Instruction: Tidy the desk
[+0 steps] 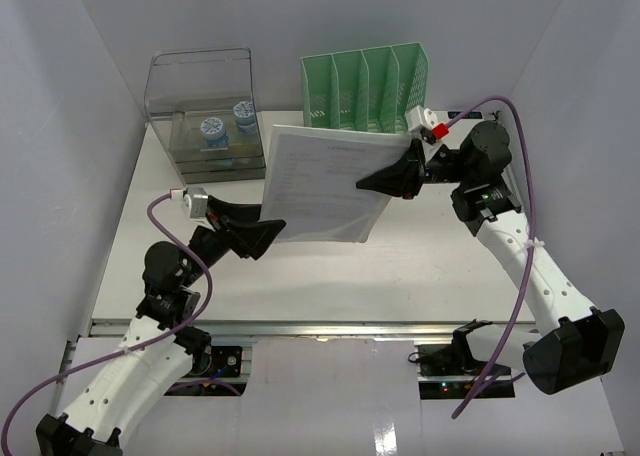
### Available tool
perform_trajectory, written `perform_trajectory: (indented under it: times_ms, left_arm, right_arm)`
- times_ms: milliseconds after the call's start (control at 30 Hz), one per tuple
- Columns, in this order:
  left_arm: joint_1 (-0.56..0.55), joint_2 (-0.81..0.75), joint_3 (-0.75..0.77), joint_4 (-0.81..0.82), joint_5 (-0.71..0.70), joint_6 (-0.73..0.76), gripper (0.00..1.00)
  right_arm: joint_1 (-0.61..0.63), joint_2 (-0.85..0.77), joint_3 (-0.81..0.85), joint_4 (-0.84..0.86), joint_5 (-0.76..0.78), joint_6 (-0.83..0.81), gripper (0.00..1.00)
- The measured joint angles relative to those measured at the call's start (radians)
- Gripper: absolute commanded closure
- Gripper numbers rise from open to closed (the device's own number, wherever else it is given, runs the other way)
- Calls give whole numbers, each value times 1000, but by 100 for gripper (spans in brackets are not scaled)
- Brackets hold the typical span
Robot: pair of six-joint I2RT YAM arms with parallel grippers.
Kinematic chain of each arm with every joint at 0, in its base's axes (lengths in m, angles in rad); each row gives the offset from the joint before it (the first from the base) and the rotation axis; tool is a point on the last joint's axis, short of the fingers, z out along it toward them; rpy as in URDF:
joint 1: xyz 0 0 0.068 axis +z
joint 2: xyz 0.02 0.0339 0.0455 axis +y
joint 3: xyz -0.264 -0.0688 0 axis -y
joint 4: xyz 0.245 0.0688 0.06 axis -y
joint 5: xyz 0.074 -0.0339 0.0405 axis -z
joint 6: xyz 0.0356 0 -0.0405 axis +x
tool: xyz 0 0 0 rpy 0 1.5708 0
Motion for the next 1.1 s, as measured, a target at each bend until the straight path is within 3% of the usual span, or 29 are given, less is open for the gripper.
perform_trajectory:
  times_ms: [133,367,533,800,1100]
  left_arm:
    - [0,-54,8,-64,-45,40,2]
    - [0,-180,139,-259,-197,147,2]
    - [0,-229,167,-367,-245,190,2]
    - [0,-249,72,-511,-247,192,2]
    - [0,-295,57,-549,-256,185,2]
  right_arm:
    - [-1,-5,18,-251,144,-205,92]
    - [-63,13,68,-496,428,-386,92]
    - [-147,62,172,-531,605,-419,92]
    - [-218,131,276,-531,843,-422,92]
    - [-217,224,320,-464,958,-411,92]
